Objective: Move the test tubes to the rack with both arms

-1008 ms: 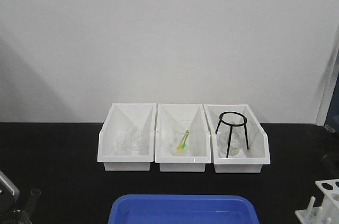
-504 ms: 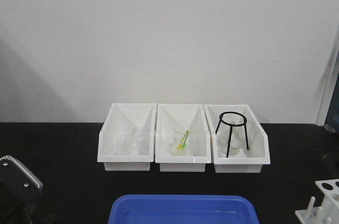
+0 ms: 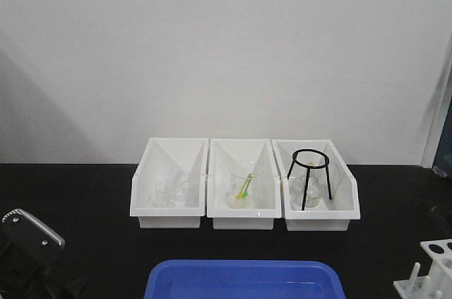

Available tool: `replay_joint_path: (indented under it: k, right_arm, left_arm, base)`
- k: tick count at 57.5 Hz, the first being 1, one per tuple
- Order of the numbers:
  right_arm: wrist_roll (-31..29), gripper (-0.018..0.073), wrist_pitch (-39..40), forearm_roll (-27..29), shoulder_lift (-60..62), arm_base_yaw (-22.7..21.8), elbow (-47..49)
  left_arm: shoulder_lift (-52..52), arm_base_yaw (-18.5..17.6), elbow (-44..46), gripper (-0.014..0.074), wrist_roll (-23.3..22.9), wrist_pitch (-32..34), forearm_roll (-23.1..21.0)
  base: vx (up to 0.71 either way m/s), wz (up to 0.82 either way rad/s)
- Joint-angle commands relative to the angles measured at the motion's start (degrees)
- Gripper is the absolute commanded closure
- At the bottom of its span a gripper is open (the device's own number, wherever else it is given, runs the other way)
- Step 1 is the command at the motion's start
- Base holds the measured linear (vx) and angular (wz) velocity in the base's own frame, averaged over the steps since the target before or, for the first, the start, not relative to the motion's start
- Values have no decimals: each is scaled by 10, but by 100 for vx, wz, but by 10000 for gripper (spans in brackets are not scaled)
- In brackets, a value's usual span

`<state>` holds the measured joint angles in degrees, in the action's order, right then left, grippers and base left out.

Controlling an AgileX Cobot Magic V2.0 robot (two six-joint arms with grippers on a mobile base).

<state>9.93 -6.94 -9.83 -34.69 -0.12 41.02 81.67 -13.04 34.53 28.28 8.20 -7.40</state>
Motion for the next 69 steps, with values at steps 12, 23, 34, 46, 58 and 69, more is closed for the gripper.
replay_joint_path:
  k: [12,23,34,46,58,69]
  right_arm:
    - [-4,84,44,-4,-3,0,21]
    - [-4,84,44,-4,-3,0,21]
    - [-4,84,34,-4,-3,0,21]
    - [-4,84,31,-4,-3,0,21]
    - [-4,84,31,-4,-3,0,21]
    - [-4,84,31,-4,-3,0,21]
  left_arm:
    - [-15,8,15,18,-4,43,-30]
    - [-15,41,15,20,-5,41,-38]
    - [-14,38,15,22,-6,41,-38]
    - [-11,38,15,46,-6,39,-38]
    - [-11,38,15,273,-6,39,-38]
    - [-11,38,15,606,-5,39,-38]
  base:
    - [0,0]
    - [0,0]
    - [0,0]
    - [0,0]
    - [0,0]
    - [0,0]
